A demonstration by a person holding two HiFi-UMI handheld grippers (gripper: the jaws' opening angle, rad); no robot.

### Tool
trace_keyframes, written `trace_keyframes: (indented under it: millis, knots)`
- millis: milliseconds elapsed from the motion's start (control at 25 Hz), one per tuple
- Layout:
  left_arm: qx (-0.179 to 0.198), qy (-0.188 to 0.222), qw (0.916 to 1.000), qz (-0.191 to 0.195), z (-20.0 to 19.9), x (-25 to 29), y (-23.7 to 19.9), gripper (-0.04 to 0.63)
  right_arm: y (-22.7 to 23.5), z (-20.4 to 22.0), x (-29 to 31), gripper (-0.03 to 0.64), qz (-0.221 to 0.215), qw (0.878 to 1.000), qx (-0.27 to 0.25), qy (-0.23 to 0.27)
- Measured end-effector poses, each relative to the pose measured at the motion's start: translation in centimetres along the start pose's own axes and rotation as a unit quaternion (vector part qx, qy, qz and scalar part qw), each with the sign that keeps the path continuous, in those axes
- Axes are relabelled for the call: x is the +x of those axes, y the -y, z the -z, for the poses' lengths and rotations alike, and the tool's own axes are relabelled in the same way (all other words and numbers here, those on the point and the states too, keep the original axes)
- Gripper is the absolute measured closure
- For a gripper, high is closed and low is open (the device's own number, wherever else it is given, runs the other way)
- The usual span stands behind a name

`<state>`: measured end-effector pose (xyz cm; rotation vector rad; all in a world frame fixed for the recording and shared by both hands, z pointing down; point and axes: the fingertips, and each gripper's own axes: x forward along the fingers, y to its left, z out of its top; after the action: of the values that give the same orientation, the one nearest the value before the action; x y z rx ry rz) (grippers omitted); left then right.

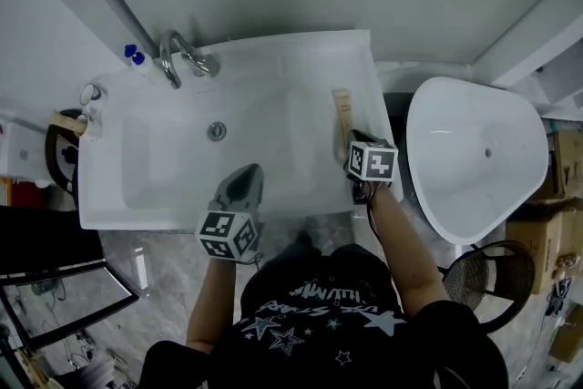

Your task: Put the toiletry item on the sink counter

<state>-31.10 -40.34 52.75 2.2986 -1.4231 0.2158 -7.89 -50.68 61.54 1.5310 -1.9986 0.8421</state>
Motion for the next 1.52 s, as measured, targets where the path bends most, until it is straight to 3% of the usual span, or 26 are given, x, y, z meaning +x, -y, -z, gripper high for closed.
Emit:
trace_keyframes:
  millis: [360, 480, 760, 1160, 1520]
  knots:
    - [-0.010, -0.003, 0.9999, 0.008, 0.4, -0.1, -0.1, 0.574, -0.4, 0.1, -0.2, 0.590, -0.007, 1.000, -0.019, -0.001]
    - [-0.009, -0.003, 0.9999, 0.014, 0.7, -0.1, 0.3, 0.574, -0.5, 0.2, -0.2, 0.512, -0.015, 1.000, -0.012, 0.001]
    - [-0.006, -0.002, 0.9999, 0.014, 0.9, -0.8, 1.1, 0.574, -0.2, 0.6, -1.3, 0.491, -0.014, 1.000, -0.019, 0.004]
    - [-0.006, 0.003, 1.0000, 0.007, 1.2, -1.7, 3.3, 0.574, 1.0, 1.0, -3.9, 0.486, -0.021, 0.999, -0.025, 0.013]
    - [-0.004, 0.015, 0.9998, -0.009, 1.0, -2.9, 6.2, 0.574, 0.8, 1.7, -6.5, 0.486, -0.054, 0.998, -0.037, 0.023]
